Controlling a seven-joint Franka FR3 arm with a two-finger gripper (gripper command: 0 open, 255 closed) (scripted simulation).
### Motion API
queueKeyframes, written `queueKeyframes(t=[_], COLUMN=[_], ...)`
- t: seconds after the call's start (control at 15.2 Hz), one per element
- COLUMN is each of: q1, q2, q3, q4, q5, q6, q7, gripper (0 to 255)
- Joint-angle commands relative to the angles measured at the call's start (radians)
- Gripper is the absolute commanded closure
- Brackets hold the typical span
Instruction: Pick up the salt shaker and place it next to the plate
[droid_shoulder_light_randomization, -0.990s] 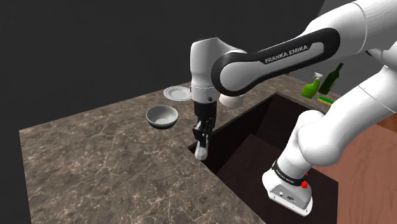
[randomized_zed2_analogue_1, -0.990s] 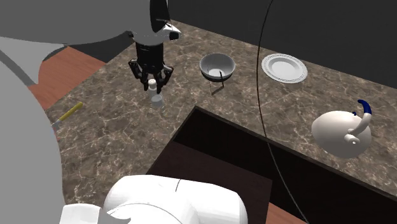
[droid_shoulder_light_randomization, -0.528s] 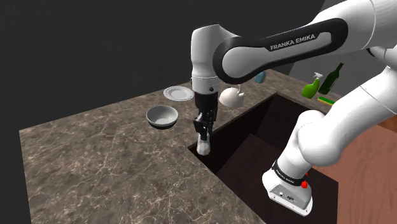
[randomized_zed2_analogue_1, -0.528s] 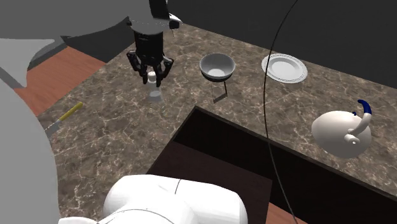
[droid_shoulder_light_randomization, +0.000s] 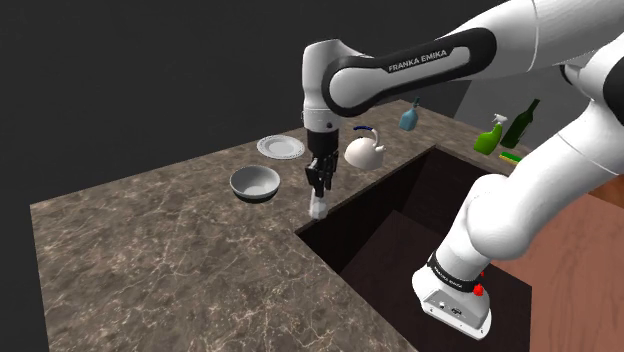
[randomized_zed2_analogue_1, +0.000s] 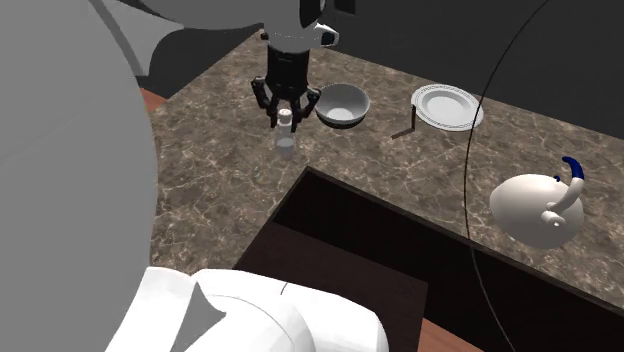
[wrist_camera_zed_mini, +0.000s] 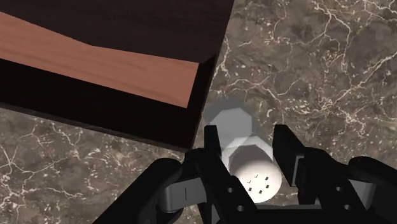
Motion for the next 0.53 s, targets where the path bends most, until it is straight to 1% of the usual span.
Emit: queueKeyframes(t=[0.0,0.46], q1=[-0.027,-0.104], q2=[0.037,0.174], q3=[-0.031,-0.117], q4=[0.027,0.135], q5=[-0.028,-0.096], q6=[0.004,0.019], q7=[-0.046,-0.177], gripper=[255,255])
